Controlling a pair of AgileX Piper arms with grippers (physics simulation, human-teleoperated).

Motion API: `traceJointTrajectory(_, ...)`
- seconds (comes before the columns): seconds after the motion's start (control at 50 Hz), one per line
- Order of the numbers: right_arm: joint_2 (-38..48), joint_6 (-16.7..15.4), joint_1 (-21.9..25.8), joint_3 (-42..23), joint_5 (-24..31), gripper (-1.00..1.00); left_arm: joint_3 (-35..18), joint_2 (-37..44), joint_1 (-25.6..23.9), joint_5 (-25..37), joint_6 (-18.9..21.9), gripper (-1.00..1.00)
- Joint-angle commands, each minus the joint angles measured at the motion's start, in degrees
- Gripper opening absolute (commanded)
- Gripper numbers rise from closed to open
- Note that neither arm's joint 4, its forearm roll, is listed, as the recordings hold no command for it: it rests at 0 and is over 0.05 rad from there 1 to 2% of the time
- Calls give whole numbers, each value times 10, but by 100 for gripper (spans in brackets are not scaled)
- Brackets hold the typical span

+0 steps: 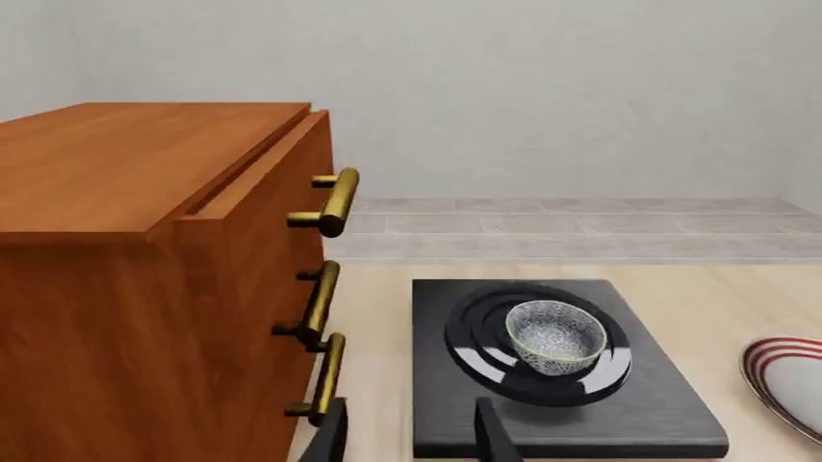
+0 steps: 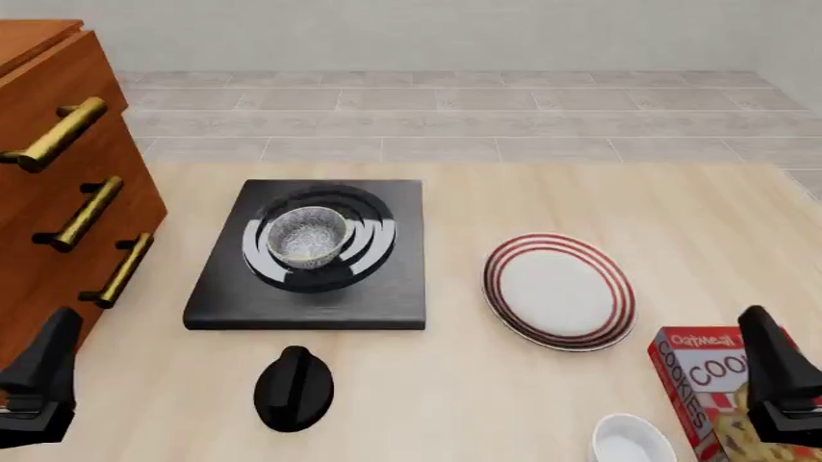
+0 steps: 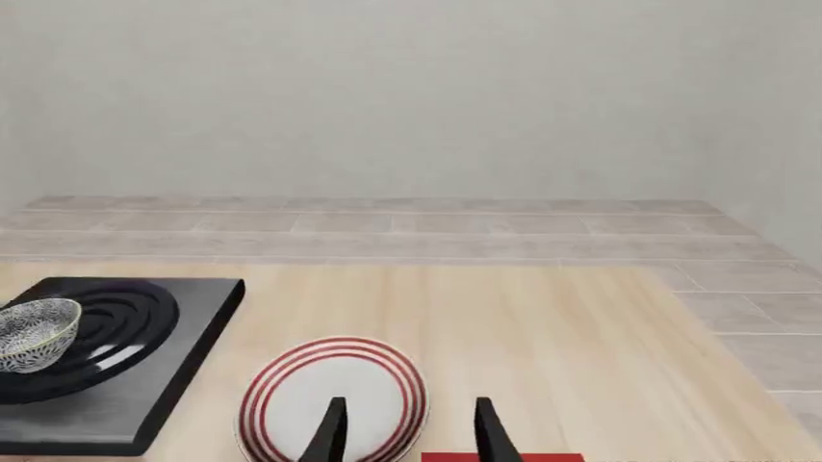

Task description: Pick the akita bowl on the stove and place it on the plate.

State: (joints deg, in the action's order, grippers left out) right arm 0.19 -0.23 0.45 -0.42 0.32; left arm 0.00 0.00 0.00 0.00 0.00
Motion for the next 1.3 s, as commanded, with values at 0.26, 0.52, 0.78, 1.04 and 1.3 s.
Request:
traceJointTrajectory(0.26,129,-22,27,-17,-89,100,0,0,0,0,0,100)
traceJointTrajectory(0.52,278,-30,67,-91,-150,100,0,0,0,0,0,100)
traceJointTrajectory(0.78,425,-47,122,-162,-206,100,0,0,0,0,0,100)
traceJointTrajectory(1.04,521,-30,153,-231,-211,100,0,0,0,0,0,100)
traceJointTrajectory(1.3,607,-35,206,-314,-195,100,0,0,0,0,0,100)
